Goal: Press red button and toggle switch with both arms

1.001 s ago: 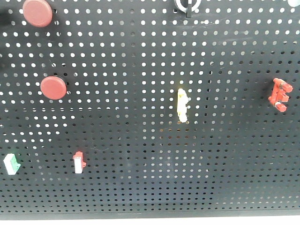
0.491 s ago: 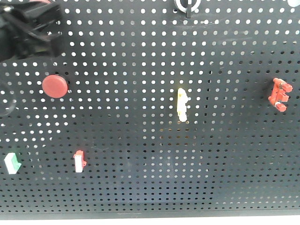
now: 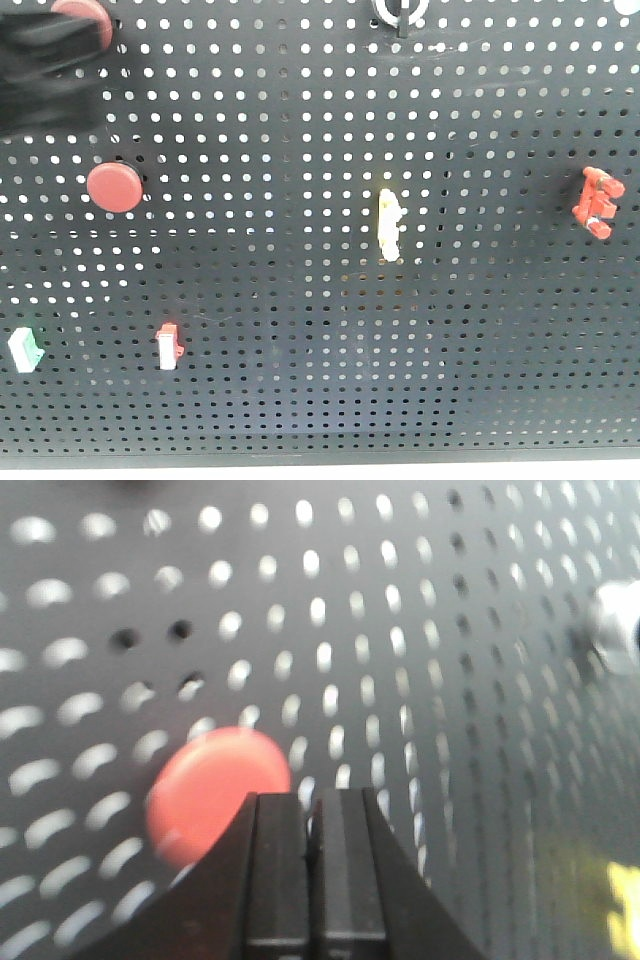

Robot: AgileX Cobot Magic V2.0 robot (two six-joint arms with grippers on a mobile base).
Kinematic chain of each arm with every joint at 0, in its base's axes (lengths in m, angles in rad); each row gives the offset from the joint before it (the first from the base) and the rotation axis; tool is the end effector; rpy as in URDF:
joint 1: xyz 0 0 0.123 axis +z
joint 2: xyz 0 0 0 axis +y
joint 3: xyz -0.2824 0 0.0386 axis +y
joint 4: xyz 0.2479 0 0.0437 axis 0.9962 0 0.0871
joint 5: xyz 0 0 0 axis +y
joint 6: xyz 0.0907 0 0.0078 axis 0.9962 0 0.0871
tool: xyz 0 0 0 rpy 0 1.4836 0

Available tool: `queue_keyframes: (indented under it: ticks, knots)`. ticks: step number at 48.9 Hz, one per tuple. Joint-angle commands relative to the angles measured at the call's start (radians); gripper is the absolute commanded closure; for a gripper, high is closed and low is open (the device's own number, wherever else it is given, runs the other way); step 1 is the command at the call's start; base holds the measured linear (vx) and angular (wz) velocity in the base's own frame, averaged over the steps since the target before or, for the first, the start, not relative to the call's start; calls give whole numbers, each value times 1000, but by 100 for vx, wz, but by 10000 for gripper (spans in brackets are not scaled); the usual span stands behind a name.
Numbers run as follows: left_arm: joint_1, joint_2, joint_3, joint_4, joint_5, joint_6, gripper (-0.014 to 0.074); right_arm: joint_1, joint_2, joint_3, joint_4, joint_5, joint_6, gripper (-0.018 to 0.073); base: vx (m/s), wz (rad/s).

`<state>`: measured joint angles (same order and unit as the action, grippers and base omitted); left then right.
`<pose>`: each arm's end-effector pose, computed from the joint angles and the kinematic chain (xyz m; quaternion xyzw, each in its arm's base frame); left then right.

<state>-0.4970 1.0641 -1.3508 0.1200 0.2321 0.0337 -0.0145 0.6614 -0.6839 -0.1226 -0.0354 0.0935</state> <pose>0.1877 -0.0990 0.5135 0.1984 0.6239 -0.1214 0.7461 0.1378 -0.0016 0.3892 -0.0064 0.6541 -0.0150 0.7563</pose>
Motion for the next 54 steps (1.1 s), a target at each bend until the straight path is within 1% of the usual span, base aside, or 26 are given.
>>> queue_keyframes:
  ticks: [1, 6, 12, 17, 21, 24, 26, 31, 33, 35, 38, 44, 54]
  knots:
    - [-7, -59, -29, 0, -39, 39, 594, 0, 3, -31, -4, -86, -5, 559, 0, 0]
    - [-7, -97, 2, 0, -54, 45, 594, 0, 3, -31, -4, -86, -5, 559, 0, 0]
    - [-7, -164, 128, -1, -107, 45, 596, 0, 3, -31, -5, -139, -5, 559, 0, 0]
    - [-7, -241, 283, -2, -222, 40, 596, 2, 3, -31, -9, -197, -5, 559, 0, 0]
    - [-7, -303, 398, -2, -340, 35, 596, 2, 3, -33, -22, -197, -5, 559, 0, 0]
    - [-7, -341, 461, -2, -387, 35, 596, 3, 3, -33, -62, -202, -5, 559, 0, 0]
    - [-7, -367, 495, -3, -389, 35, 596, 17, 3, -35, -99, -217, -3, 559, 0, 0]
    - [-7, -408, 540, -11, -354, 34, 596, 105, 31, -87, -202, -219, 20, 559, 0, 0]
    - [-7, -418, 547, -11, -342, 34, 596, 150, 51, -118, -253, -215, 23, 559, 0, 0]
    - [-7, -422, 547, -10, -331, 34, 596, 211, 80, -169, -300, -208, 23, 559, 0, 0]
    - [-7, -428, 546, -10, -331, 34, 596, 279, 126, -236, -344, -192, 23, 559, 0, 0]
    - [-7, -432, 546, -10, -334, 34, 596, 412, 247, -383, -366, -141, 21, 559, 0, 0]
    - [-7, -432, 546, -10, -333, 34, 596, 566, 418, -573, -366, -137, 21, 559, 0, 0]
